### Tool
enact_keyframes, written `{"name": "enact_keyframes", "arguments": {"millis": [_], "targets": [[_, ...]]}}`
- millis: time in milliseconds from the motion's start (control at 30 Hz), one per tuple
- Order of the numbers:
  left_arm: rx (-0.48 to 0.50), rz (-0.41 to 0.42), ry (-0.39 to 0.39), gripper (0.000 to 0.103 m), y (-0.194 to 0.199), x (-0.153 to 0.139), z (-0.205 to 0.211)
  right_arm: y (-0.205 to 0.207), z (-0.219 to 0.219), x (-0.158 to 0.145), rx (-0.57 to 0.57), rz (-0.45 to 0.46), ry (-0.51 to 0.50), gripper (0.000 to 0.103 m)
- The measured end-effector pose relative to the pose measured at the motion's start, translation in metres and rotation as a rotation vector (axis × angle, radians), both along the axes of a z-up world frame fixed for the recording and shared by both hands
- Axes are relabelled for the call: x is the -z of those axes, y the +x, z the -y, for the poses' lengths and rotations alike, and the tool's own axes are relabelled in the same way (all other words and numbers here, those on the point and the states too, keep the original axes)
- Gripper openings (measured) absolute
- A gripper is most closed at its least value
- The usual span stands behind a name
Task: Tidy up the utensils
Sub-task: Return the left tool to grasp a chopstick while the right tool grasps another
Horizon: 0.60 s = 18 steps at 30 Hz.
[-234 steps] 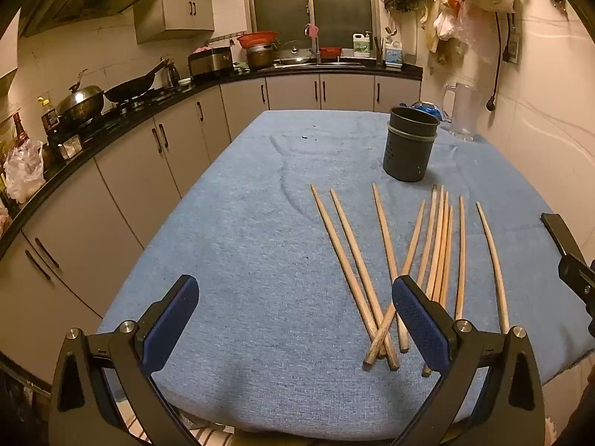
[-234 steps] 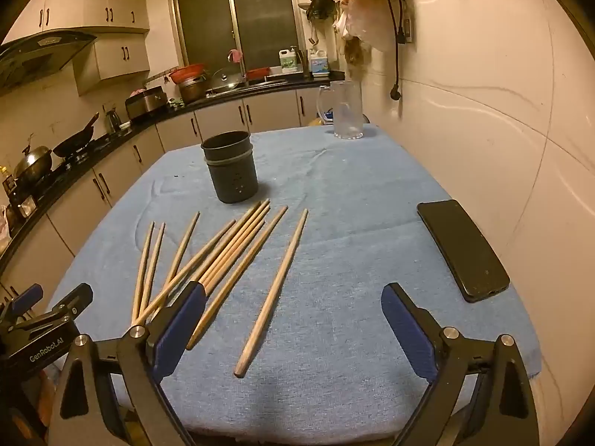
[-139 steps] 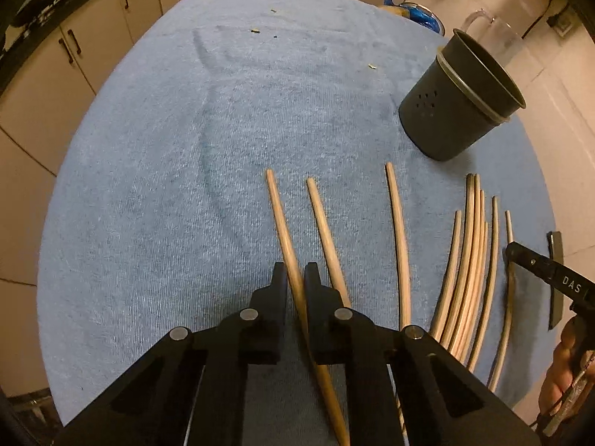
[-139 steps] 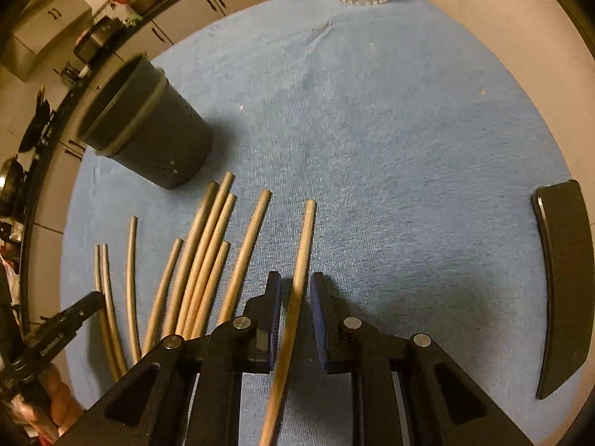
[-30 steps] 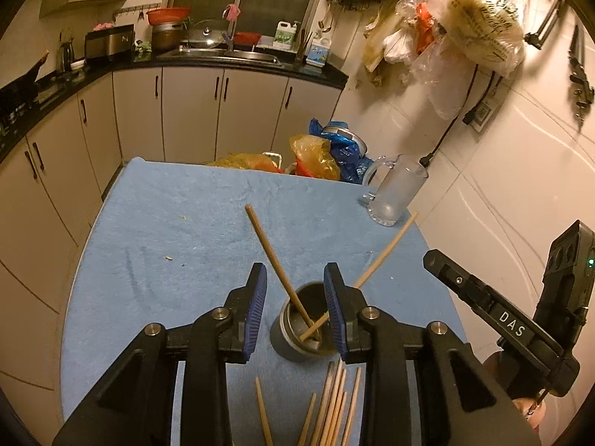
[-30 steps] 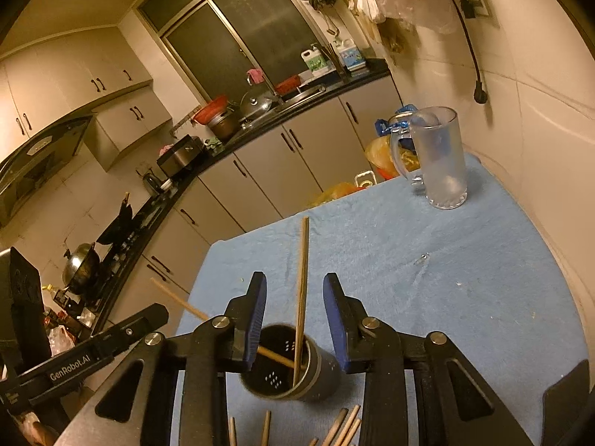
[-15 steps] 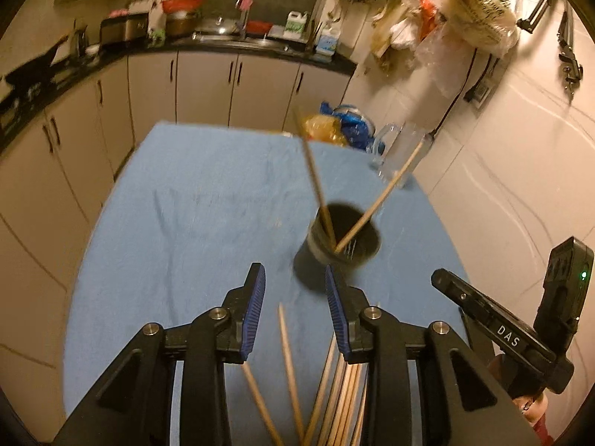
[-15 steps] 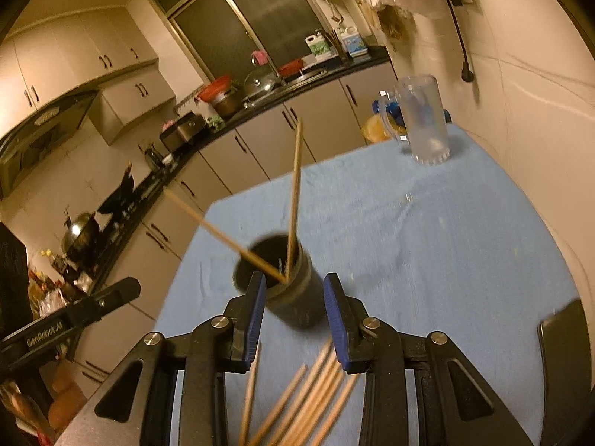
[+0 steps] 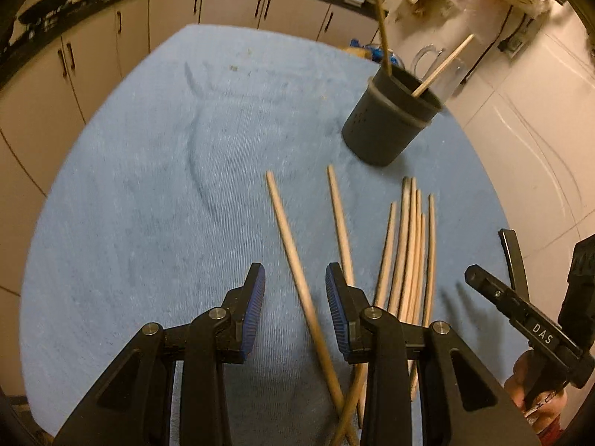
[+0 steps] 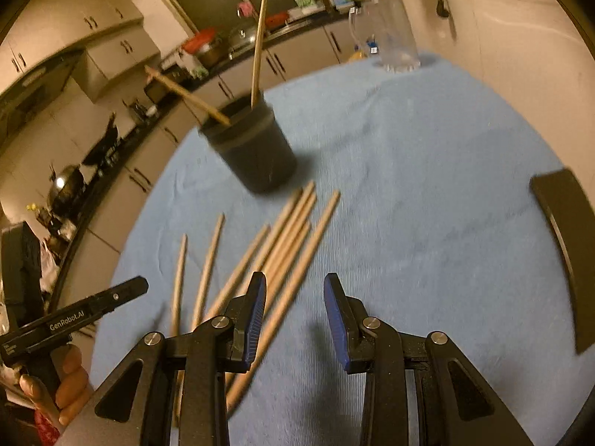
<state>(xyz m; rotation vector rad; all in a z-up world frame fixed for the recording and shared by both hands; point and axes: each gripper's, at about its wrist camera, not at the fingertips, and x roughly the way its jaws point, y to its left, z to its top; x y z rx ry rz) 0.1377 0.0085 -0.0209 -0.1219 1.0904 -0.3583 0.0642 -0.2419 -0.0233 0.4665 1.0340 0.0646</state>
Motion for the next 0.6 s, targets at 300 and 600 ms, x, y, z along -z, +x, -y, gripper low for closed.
{"name": "enact_keyframes", "arguments": {"millis": [300, 600], "targets": [[-0.031, -0.049, 0.003, 0.032, 0.019, 0.015, 0.006, 0.001, -0.003, 0.008, 0.012, -0.033, 0.002, 0.035], [-0.024, -0.078, 0.07, 0.018, 0.04, 0.024, 0.032, 0.013, 0.011, 0.013, 0.062, -0.076, 0.067, 0.034]]}}
